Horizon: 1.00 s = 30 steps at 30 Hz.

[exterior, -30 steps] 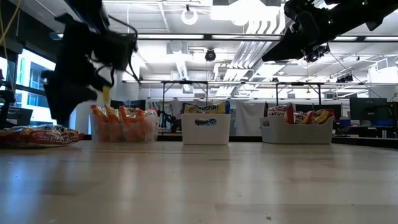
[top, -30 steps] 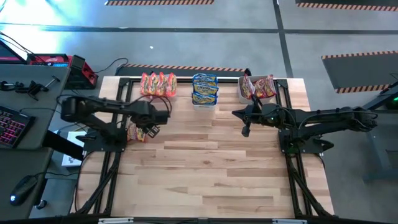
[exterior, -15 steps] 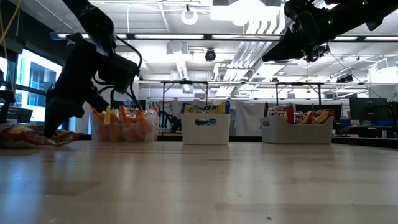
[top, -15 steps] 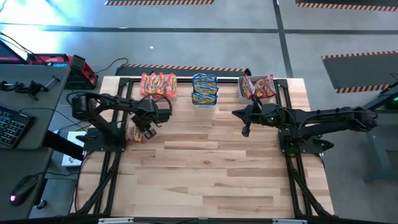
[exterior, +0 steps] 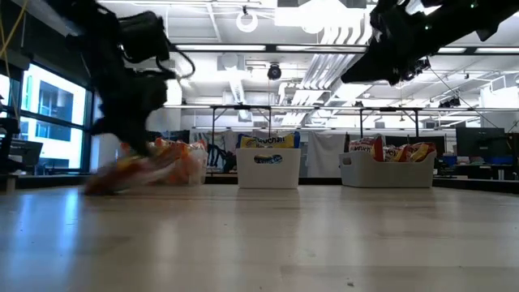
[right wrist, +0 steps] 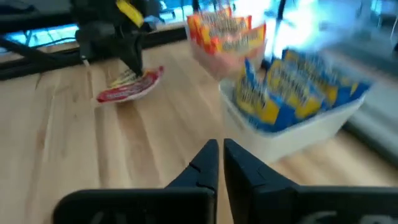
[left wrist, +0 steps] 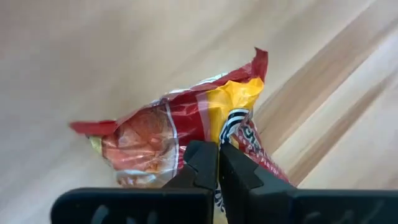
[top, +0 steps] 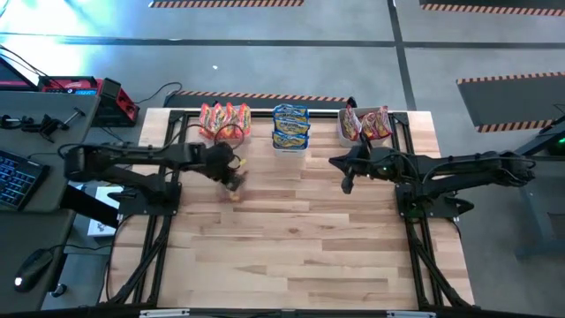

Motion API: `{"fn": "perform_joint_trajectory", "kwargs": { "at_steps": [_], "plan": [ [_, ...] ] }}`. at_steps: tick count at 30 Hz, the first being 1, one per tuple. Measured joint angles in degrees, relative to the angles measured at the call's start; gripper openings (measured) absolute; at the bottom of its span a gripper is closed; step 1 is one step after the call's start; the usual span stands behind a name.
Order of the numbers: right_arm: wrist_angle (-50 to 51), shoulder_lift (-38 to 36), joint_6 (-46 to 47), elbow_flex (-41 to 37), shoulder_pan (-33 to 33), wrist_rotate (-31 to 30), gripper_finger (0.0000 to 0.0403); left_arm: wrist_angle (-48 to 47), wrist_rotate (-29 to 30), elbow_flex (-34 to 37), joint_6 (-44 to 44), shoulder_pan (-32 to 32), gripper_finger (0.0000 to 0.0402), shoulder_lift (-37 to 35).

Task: Sort Maruchan noodles
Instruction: Put the red noodle pack into the gray bin

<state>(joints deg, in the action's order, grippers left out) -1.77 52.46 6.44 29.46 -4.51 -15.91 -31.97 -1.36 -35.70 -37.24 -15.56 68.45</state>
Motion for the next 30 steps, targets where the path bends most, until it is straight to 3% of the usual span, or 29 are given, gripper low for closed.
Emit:
{"fn": "perform_joint_trajectory", "kwargs": {
  "at_steps": [3,6,9,13,18,24,30],
  "plan": [
    [-0.2,3.0,8.1,0.0,0.5,0.0,0.0024,19.9,1.3,5.0,-4.7,1.3,0.0,-0.8],
    [-3.9,8.4,14.8,-0.1,1.5,0.1,0.0069,38.6,4.6,8.2,-5.6,3.2,0.0,0.6],
    [-9.9,14.6,21.8,1.0,2.0,1.3,0.0133,48.3,10.0,8.7,-4.0,4.8,0.0,3.3],
    [-12.4,22.5,30.6,6.1,1.2,1.4,0.0226,54.4,15.4,7.0,-0.4,6.2,0.0,8.2],
    [-10.1,32.0,31.4,16.0,0.2,1.4,0.031,61.6,16.6,4.6,2.2,6.3,0.0,13.6],
    [0.8,40.6,31.1,27.6,-0.4,-0.5,0.0331,67.4,15.1,3.4,4.9,6.2,0.0,14.8],
    [0.7,45.4,31.4,33.5,-0.2,-1.2,0.0328,68.7,14.6,3.3,5.4,6.1,0.0,14.4]
  ]
}}
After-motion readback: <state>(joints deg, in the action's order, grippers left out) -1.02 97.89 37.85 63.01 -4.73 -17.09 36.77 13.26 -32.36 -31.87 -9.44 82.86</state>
